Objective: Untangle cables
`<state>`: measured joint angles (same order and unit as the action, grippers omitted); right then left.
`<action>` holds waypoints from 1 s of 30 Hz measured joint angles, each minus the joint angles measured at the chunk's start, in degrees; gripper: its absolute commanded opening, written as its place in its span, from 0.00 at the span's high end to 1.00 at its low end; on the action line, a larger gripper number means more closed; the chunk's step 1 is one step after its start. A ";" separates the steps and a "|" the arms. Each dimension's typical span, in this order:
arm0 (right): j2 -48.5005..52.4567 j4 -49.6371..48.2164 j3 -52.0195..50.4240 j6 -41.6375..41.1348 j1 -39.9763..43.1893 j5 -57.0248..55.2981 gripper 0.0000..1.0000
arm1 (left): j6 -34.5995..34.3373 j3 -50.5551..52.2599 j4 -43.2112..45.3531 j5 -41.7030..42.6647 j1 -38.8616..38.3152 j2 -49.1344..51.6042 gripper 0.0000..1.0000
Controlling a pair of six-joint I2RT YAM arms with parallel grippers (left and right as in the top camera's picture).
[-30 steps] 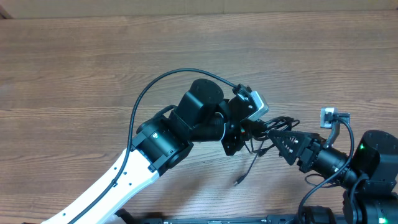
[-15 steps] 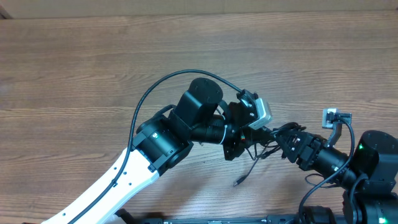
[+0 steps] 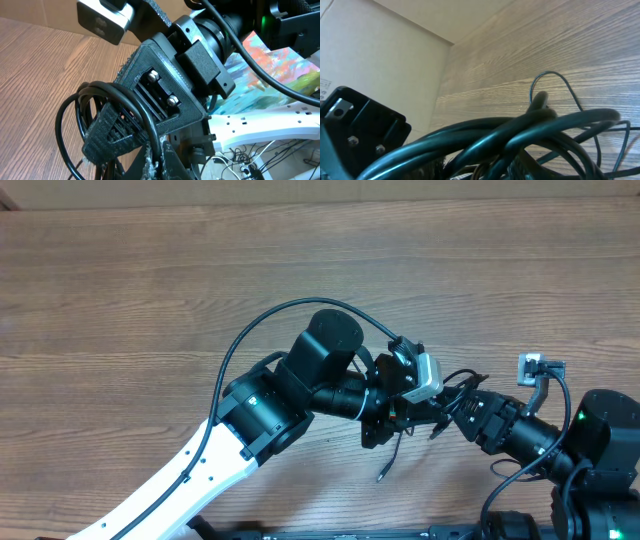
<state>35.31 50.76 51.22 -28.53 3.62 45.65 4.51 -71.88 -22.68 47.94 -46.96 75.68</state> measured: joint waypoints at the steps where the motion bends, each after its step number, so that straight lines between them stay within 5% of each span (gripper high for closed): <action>1: 0.00 -0.17 0.00 0.02 0.00 0.07 0.62 | 0.00 0.00 0.02 -0.04 -0.09 0.00 0.96; 6: 0.00 -0.24 0.00 0.00 -0.02 0.42 0.62 | -0.02 0.00 0.02 -0.13 -0.22 0.00 0.96; 10: -0.02 -0.39 0.00 -0.22 -0.02 0.15 0.96 | -0.02 0.00 0.02 -0.35 -1.57 0.00 0.96; 18: 0.00 3.32 0.00 1.68 0.00 -4.39 0.96 | -4.81 0.00 -0.04 -8.24 -2.95 0.00 0.96; 21: 0.00 4.57 0.00 2.23 -0.02 -5.84 0.96 | -11.04 -0.04 -3.72 -18.18 -2.84 0.00 0.96; 26: 0.00 4.98 0.00 6.14 -0.02 -5.88 0.96 | -31.80 -0.04 -15.39 -39.50 1.75 0.00 0.96; 30: 0.00 5.35 0.00 11.61 0.00 -2.67 0.96 | -39.15 -0.04 -16.74 -43.47 5.20 0.00 0.96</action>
<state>35.31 56.12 51.22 -16.93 3.62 42.98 -34.63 -71.92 -39.42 4.47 -41.76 75.68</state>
